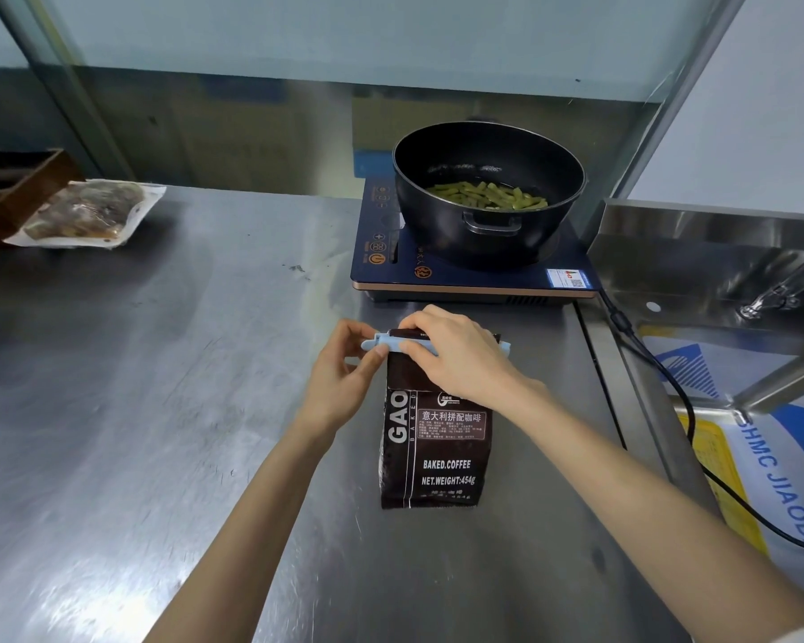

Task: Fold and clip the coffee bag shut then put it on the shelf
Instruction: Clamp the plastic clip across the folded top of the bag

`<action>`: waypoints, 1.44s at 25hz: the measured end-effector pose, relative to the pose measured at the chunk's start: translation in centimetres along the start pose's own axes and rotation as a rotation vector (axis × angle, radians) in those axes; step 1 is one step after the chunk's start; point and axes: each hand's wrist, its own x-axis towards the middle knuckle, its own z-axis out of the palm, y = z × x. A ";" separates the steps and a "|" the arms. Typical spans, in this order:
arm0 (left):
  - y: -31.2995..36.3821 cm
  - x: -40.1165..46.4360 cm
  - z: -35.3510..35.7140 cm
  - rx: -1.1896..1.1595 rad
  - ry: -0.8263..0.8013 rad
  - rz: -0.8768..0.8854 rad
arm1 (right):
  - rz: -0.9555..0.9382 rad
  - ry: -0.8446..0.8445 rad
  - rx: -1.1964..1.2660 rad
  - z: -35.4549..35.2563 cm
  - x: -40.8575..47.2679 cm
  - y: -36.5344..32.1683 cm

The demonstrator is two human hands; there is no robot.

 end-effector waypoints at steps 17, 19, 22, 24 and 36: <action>0.6 -0.8 -0.2 -0.188 -0.082 -0.051 | 0.298 0.388 0.347 -1.6 -4.8 6.3; 0.5 -0.8 -0.1 -0.186 -0.080 -0.054 | 0.384 0.384 0.428 -0.7 -6.0 6.9; 0.3 -0.9 -0.1 -0.160 -0.073 -0.068 | 0.462 0.351 0.544 1.1 -7.2 6.8; 0.2 -1.0 -0.1 -0.151 -0.072 -0.081 | 0.481 0.304 0.578 2.2 -7.7 6.5; -0.7 -1.5 0.2 -0.129 -0.088 -0.138 | 0.447 0.242 0.579 3.4 -8.3 5.9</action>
